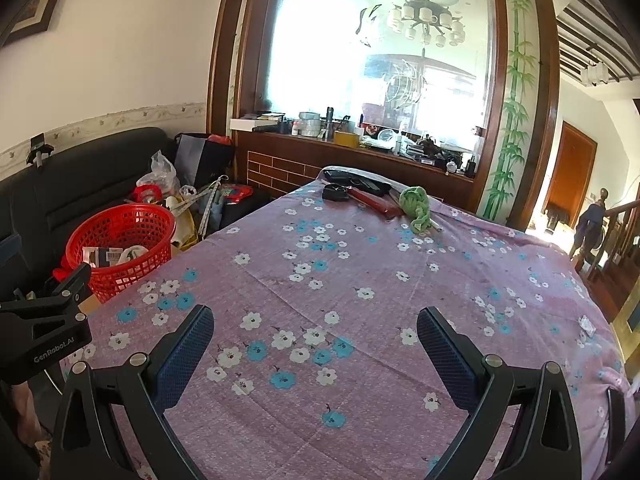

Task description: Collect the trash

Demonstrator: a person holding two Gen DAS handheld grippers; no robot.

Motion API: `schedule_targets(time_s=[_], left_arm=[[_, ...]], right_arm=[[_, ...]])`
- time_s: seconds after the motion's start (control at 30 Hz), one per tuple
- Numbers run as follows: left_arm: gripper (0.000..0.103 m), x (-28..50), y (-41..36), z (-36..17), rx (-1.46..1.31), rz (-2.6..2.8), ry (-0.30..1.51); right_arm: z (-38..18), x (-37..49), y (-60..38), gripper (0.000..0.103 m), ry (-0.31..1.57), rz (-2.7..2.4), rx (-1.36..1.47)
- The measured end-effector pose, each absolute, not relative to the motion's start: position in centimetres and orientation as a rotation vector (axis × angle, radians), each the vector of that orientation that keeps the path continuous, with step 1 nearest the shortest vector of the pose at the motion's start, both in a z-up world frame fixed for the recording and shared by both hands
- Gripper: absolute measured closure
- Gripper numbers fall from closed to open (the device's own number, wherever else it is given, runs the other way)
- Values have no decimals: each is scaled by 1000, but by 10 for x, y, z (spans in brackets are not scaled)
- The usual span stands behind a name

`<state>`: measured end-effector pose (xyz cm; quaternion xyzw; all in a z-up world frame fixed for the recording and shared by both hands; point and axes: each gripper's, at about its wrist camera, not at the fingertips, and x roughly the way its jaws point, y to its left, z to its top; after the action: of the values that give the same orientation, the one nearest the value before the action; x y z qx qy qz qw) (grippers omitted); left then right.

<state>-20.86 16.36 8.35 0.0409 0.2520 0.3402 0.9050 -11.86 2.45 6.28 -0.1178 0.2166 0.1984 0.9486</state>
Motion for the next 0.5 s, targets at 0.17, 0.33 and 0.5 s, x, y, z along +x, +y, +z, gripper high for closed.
schedule_targets(time_s=[0.17, 0.33, 0.5], left_arm=[[0, -209, 167, 82, 83, 702, 523], [0, -209, 169, 81, 80, 704, 525], [0, -209, 171, 79, 80, 703, 531]], right_arm=[[62, -118, 27, 0, 448, 403, -245], [60, -117, 30, 0, 459, 405, -248], [60, -117, 33, 0, 462, 408, -254]])
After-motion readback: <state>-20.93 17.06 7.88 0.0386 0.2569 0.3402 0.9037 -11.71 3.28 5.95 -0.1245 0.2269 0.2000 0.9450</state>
